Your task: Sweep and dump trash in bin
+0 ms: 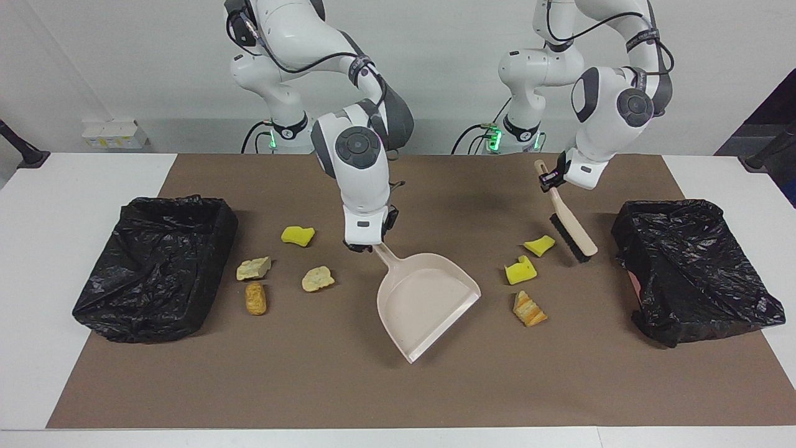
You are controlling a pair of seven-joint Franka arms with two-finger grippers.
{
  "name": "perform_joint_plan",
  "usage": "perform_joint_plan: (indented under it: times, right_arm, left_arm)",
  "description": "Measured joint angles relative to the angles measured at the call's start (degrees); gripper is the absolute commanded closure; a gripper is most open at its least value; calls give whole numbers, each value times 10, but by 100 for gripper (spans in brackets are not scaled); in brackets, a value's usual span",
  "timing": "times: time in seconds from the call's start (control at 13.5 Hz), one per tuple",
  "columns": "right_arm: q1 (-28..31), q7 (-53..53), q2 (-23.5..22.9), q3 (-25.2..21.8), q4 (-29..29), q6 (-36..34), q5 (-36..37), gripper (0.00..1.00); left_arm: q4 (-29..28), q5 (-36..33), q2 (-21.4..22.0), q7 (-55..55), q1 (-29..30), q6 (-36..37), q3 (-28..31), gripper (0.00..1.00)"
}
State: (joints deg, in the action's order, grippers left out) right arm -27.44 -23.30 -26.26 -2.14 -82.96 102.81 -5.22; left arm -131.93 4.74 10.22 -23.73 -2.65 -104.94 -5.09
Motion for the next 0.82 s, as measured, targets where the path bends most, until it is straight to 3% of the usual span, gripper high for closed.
perform_joint_plan:
  times: [0.22, 0.52, 0.82]
  right_arm:
    - [-8, -144, 7, 1, -22, 0, 18, 100]
    - [-10, -286, 17, 1, -45, 5, 77, 100]
    - [-17, -377, 17, 2, -82, 75, 95, 100]
  left_arm:
    - [-21, -3, -10, 0, -9, -18, -8, 100]
    - [-22, -3, -32, -10, -77, -62, -13, 100]
    - [-1, 16, -61, -12, -125, -97, -15, 100]
